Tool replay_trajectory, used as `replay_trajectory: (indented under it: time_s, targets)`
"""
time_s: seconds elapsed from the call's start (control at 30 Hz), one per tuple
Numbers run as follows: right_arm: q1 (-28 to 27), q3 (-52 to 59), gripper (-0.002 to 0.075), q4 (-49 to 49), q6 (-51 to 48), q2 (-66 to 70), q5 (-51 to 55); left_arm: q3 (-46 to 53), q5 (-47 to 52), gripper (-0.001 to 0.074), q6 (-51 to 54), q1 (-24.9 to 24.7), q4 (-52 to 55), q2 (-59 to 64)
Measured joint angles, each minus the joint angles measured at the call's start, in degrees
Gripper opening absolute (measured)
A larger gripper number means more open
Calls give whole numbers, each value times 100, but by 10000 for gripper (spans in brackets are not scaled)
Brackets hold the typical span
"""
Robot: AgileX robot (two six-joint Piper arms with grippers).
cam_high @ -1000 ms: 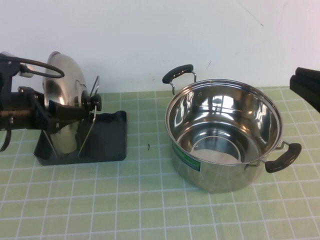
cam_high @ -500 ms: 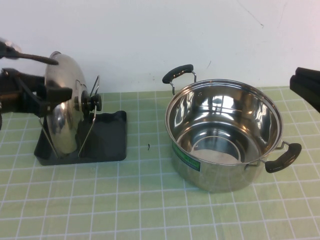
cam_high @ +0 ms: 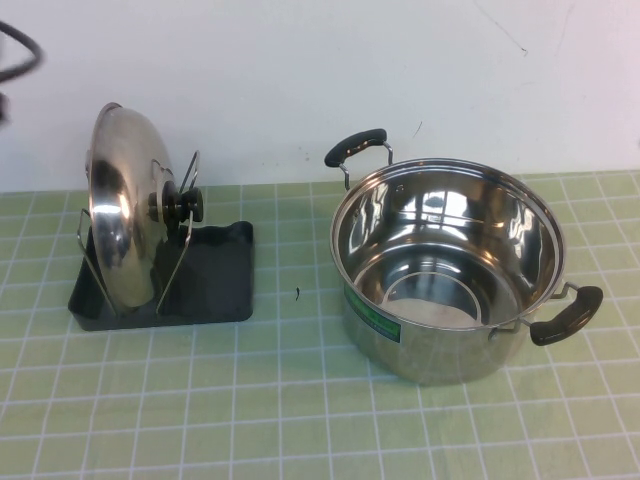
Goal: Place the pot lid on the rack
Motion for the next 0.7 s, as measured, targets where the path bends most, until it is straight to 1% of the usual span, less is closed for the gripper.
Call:
replay_trajectory:
  time_s: [0.07,0.13,0.2,0.23,0.27,0.3,0.33,0.37,0.4,0.47,0.6,0.7]
  targets:
    - [0,-10,-1,-157,-351,0,856,0,1121,40,0,0,-49,-386]
    - [0,-10,-1,-201,-875,0,2100,0,2228,20,32,0,-229,-671]
    - [0,-10,-1,-170,-1291,0,2945,22,3302,9,434,0,-829,-890]
    - [0,-10,-1,-87,-1470,0,3386,22,3844,6,950,0,-1430,-970]
    - [0,-10,-1,41,-1606,-12,3732,22,4351,4,1704,0,-2205,-1039]
    - [0,-10,-1,233,-1701,-50,3980,22,4718,3,2444,0,-3127,-1094]
    - [0,-21,-1,498,-1812,-122,4104,32,5124,3,3418,9,-4149,-1158]
    - [0,-21,-1,822,-1923,-194,4116,52,5497,2,4337,13,-5178,-1209]
    - [0,-21,-1,1118,-2017,-309,4045,93,5641,2,5115,23,-5955,-1259]
    - [0,-3,-1,1936,-2187,-608,3627,291,5710,2,6354,23,-7667,-1439]
    - [0,153,-1,3113,-2383,-1242,2527,762,5681,2,8330,-29,-10191,-2115]
    - [0,416,-1,3755,-2670,-1626,2030,1225,5681,1,9778,-29,-11676,-2916]
